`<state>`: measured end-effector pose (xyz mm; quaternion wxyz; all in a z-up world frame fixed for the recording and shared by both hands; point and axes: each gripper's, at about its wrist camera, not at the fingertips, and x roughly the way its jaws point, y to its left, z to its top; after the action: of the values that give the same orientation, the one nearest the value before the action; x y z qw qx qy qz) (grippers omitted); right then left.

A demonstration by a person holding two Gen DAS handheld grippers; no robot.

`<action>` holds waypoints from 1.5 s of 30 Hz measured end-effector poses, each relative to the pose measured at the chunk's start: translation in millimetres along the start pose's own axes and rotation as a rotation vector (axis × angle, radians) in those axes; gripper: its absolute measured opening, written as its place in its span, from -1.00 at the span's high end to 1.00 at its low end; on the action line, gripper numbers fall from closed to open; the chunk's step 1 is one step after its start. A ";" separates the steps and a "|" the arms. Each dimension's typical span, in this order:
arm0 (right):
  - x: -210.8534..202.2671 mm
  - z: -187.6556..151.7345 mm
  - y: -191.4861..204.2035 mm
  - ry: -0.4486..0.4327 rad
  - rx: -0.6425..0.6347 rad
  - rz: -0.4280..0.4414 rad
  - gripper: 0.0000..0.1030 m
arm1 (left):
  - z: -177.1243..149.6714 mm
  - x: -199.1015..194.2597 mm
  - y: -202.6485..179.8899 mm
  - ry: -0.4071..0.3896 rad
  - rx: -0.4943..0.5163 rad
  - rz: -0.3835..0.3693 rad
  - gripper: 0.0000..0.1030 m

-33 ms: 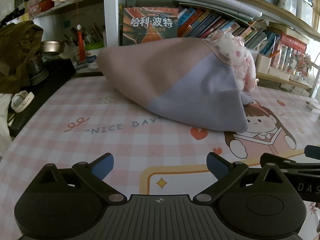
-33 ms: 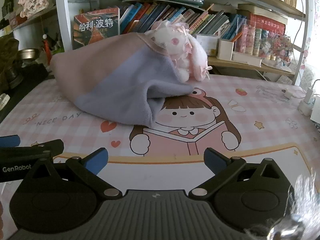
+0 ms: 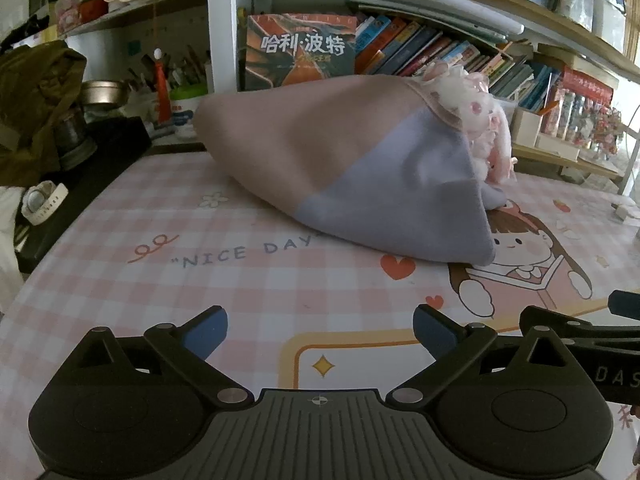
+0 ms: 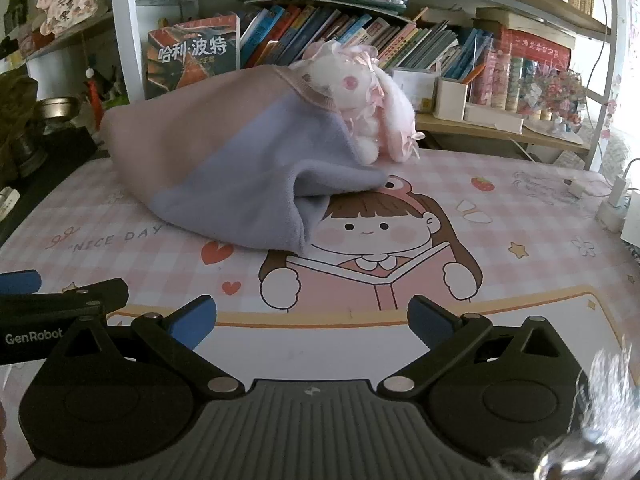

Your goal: Fold clothes

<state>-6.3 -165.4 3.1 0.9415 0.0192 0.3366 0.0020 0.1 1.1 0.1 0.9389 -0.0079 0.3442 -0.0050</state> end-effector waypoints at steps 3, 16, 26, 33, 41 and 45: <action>0.1 0.3 0.5 0.000 0.001 0.002 -1.00 | 0.0 0.1 0.6 0.001 0.006 0.006 -0.96; 0.3 -0.4 0.3 0.001 0.004 0.008 -1.00 | -1.5 1.6 -0.8 0.003 0.004 0.003 -0.96; 0.0 -1.1 0.6 0.004 0.004 0.006 -1.00 | -1.7 0.8 0.0 0.006 0.000 0.002 -0.96; -0.1 -1.3 1.6 0.008 0.001 0.010 -1.00 | -1.9 0.8 1.1 0.011 -0.004 0.004 -0.96; 0.9 -1.1 2.4 0.012 0.003 0.008 -1.00 | -1.9 2.0 1.2 0.015 -0.003 0.002 -0.96; 1.0 -1.0 2.5 0.014 0.001 0.008 -1.00 | -1.9 2.1 1.4 0.017 -0.003 0.003 -0.96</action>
<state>-6.1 -162.8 1.8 0.9391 0.0212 0.3431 0.0058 0.5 2.4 -2.7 0.9359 -0.0089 0.3522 -0.0031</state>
